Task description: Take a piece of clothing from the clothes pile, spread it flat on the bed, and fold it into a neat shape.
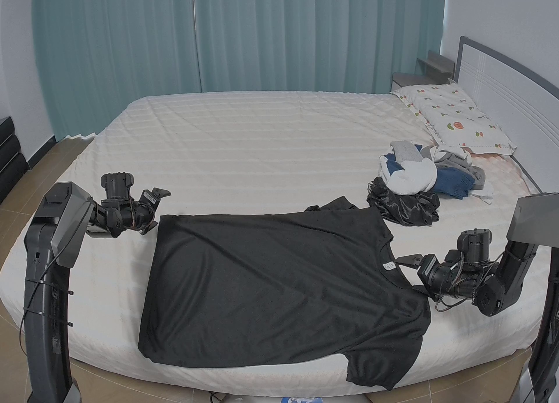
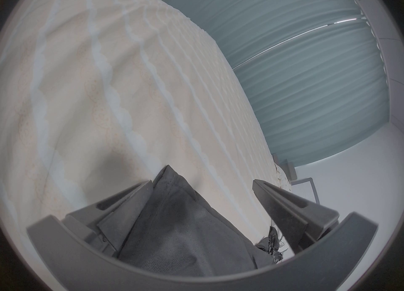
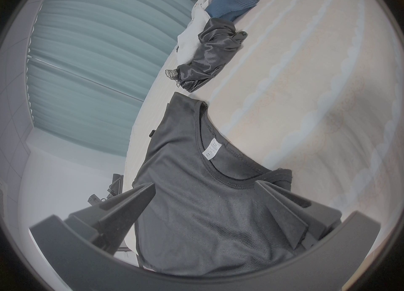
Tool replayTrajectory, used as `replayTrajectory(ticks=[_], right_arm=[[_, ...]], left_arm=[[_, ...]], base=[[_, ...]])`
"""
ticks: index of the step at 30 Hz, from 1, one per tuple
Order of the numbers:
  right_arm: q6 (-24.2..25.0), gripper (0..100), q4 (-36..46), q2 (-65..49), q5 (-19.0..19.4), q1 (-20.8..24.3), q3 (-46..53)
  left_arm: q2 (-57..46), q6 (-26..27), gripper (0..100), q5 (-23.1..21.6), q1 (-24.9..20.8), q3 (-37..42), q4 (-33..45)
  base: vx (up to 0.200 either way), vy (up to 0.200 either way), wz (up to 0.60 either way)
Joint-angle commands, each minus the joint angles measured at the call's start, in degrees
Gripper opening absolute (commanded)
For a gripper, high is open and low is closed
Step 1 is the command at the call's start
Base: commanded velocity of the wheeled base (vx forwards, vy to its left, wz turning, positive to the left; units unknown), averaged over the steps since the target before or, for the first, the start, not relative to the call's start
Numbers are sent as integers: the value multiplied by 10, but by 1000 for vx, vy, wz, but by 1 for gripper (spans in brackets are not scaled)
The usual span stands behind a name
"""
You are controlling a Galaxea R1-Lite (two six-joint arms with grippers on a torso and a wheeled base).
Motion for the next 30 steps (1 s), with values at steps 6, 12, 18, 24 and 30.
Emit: replayTrajectory(ticks=[6,12,18,24,30], right_arm=[[0,100,1,0,1,8,1],[0,100,0,-1,-1,10,1],[0,100,0,1,0,10,0],[0,100,0,2,0,10,0],[0,100,0,2,0,10,0]], left_arm=[[12,11,100,-1,0,-3,-18],[15,27,100,0,-2,-2,-19],[21,51,100,2,-4,1,-18],[23,72,100,7,-5,3,-18],[26,74,100,10,-5,2,-19]], base=[[0,0,0],[0,0,0],[0,0,0],[0,0,0],[0,0,0]])
